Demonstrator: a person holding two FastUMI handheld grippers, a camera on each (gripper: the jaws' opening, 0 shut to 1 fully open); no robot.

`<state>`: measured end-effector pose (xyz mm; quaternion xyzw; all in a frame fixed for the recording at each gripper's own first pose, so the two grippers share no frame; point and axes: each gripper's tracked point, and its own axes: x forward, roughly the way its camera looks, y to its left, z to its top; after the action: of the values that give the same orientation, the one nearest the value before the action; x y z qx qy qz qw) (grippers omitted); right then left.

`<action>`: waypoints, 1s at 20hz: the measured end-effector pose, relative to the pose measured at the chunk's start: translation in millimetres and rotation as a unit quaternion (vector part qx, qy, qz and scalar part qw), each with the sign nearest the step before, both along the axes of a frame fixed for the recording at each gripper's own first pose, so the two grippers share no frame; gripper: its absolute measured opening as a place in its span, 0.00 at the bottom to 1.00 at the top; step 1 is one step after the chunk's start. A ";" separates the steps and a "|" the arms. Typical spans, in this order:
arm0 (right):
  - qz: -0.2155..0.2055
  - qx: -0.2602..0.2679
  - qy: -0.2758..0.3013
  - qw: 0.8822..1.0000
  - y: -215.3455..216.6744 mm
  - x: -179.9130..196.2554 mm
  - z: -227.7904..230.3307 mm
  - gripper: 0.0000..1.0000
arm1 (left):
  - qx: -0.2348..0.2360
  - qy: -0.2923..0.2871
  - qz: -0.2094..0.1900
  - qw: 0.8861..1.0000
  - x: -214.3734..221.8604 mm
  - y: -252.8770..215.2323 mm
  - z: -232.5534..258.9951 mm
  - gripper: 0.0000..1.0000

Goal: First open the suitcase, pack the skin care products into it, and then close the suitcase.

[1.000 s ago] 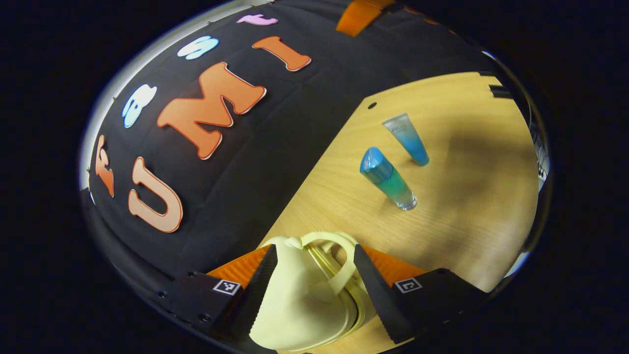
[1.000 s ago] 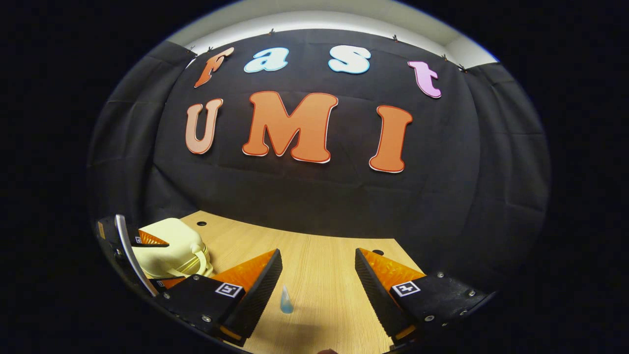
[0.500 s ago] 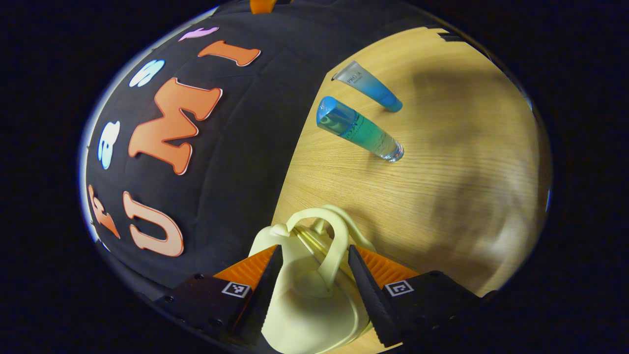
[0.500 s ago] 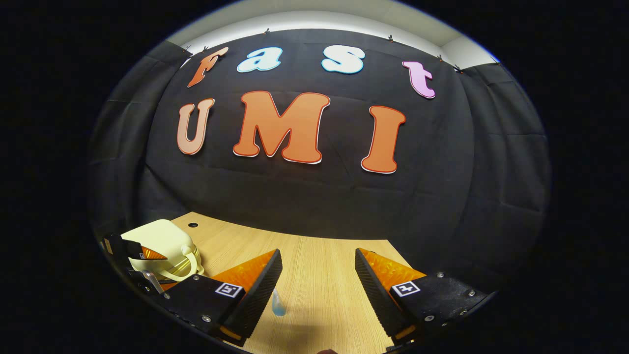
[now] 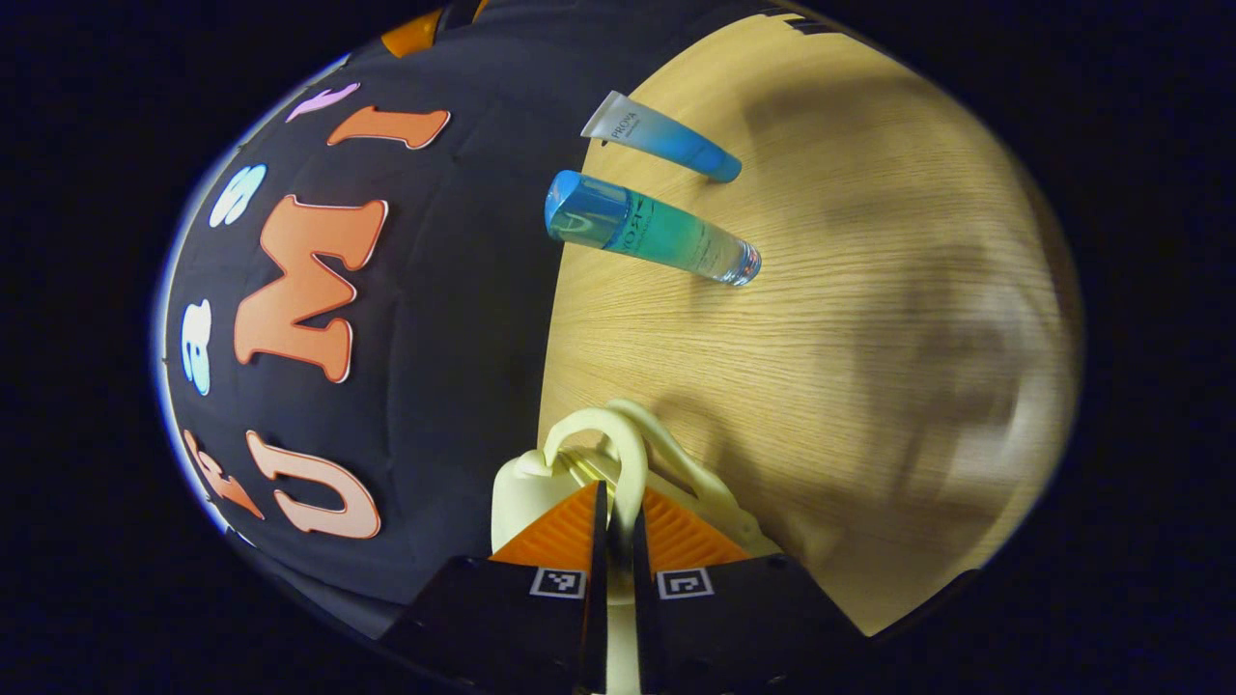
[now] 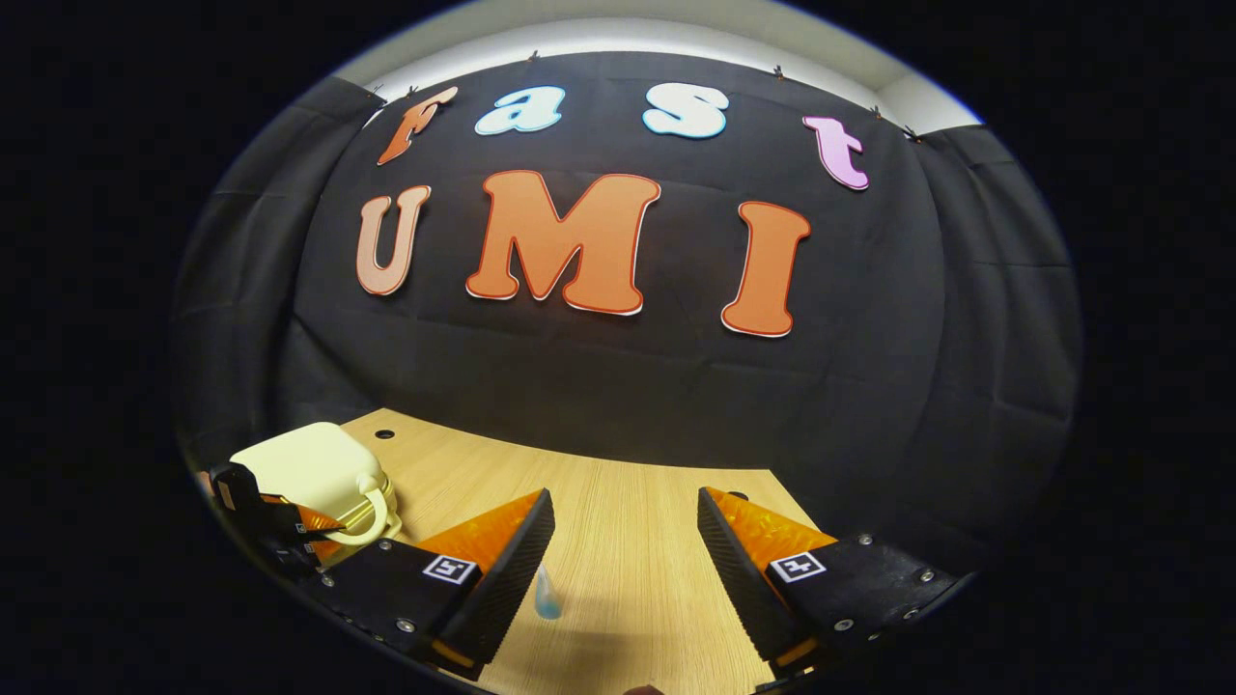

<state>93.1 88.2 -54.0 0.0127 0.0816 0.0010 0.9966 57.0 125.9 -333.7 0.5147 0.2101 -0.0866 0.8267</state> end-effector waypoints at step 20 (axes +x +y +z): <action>0.067 0.004 0.038 0.997 80.3 9.7 -15.6 0.95 | -0.380 -0.145 0.191 0.893 -6.7 181.5 173.4 0.01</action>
<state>102.8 168.5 -69.6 0.0113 0.1196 0.0671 0.9905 50.3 307.4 -160.3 0.1183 0.1333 0.0756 0.9811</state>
